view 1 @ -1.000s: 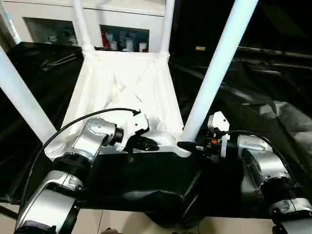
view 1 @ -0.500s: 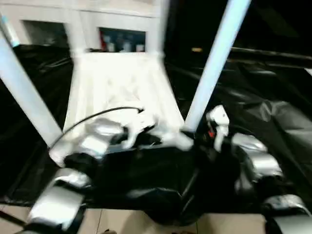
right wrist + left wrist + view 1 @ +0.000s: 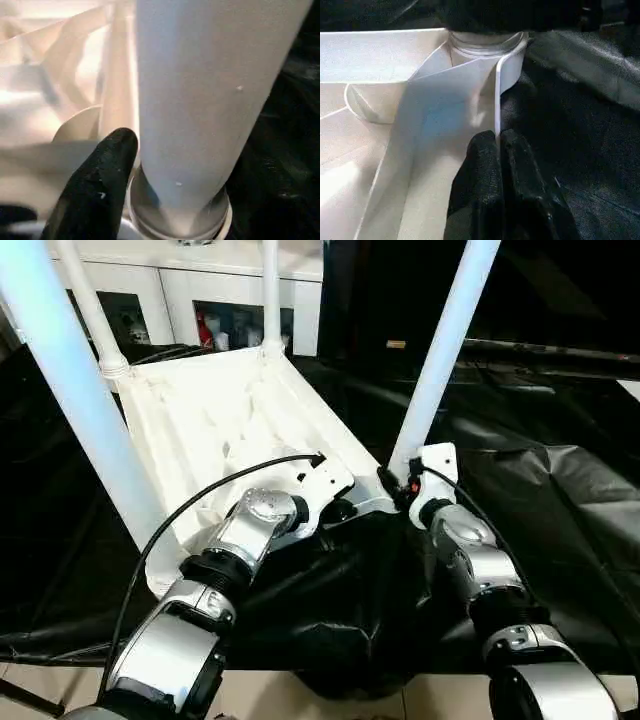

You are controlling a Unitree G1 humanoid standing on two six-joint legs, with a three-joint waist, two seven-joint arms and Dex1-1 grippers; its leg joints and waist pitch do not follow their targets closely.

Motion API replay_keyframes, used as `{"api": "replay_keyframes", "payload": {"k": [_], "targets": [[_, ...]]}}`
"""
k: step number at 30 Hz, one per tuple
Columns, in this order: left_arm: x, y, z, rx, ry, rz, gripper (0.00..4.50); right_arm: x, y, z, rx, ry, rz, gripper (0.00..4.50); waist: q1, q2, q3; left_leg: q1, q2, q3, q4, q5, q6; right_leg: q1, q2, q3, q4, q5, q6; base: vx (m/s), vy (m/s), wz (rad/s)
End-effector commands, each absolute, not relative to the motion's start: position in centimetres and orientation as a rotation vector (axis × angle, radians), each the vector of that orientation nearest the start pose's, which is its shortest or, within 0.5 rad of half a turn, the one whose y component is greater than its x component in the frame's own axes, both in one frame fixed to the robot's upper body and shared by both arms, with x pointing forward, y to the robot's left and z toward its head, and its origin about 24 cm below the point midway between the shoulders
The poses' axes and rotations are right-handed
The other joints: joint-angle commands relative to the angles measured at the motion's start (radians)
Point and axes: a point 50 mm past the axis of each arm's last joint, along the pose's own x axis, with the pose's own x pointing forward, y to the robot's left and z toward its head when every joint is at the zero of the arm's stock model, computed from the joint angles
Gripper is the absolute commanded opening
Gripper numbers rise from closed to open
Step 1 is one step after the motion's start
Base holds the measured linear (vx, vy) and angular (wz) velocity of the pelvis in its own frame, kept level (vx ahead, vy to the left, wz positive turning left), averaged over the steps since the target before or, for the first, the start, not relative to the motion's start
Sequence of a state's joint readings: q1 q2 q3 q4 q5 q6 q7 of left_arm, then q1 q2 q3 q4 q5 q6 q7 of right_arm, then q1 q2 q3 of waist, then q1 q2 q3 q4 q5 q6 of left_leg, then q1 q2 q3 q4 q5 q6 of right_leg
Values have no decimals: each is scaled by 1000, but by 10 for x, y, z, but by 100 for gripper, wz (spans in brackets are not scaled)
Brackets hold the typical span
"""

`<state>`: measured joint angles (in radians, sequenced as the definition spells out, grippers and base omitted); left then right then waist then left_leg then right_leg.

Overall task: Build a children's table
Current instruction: Rotate leg to tighten

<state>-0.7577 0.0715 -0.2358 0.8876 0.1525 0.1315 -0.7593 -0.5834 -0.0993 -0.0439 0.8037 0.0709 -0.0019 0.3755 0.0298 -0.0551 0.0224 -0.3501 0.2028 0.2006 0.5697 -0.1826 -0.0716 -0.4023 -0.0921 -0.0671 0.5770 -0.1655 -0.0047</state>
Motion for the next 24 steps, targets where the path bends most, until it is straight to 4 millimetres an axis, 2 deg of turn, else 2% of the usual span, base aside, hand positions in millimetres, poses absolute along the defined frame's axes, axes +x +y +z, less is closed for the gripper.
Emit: {"api": "replay_keyframes", "payload": {"k": [1,4,5,7,12,16,17,20,22,24], "targets": [[335,46,36,340,421,-1130,0,329,-93,17,-20,296,726,285,0,-9,-35,0,26,-20,-71,-333,45,27,-52,34,-92,-478,-105,0,0,0],[335,58,36,352,433,-1168,0,326,-105,20,-74,284,830,285,1,-8,-35,-3,28,-19,-71,-321,56,29,-52,35,-90,-458,-116,0,0,0],[334,67,37,355,436,-1200,0,323,-116,21,-110,283,890,285,3,-9,-35,-1,27,-18,-70,-315,60,29,-52,35,-90,-449,-120,0,0,0],[334,73,38,356,438,-1222,0,321,-124,23,-130,283,927,285,4,-9,-38,-5,29,-17,-69,-295,69,34,-52,37,-82,-400,-139,0,0,0],[327,100,41,351,451,-1353,0,313,-149,34,-138,283,1070,285,5,-5,-38,-4,35,-16,-69,-272,78,38,-51,38,-70,-302,-194,0,0,0],[320,116,43,319,504,-1430,0,310,-160,38,-147,301,1127,285,4,-2,-39,-1,38,-15,-69,-264,72,38,-51,39,-61,-262,-226,0,0,0],[319,119,43,311,511,-1442,0,309,-161,39,-146,304,1136,285,6,0,-40,2,39,-12,-68,-254,71,37,-49,39,-58,-234,-238,0,0,0],[319,123,44,295,511,-1447,0,309,-163,40,-132,302,1150,285,12,0,-42,0,40,-7,-64,-198,80,42,-47,38,-44,-128,-267,0,0,0],[318,124,44,292,510,-1446,0,308,-161,41,-114,306,1176,285,15,-3,-43,-1,39,-5,-61,-180,88,45,-48,38,-41,-111,-272,0,0,0],[318,125,44,292,510,-1446,0,307,-160,41,-107,308,1185,260,19,-5,-42,-3,38,-3,-59,-176,93,46,-50,38,-42,-126,-267,0,0,0]]}}
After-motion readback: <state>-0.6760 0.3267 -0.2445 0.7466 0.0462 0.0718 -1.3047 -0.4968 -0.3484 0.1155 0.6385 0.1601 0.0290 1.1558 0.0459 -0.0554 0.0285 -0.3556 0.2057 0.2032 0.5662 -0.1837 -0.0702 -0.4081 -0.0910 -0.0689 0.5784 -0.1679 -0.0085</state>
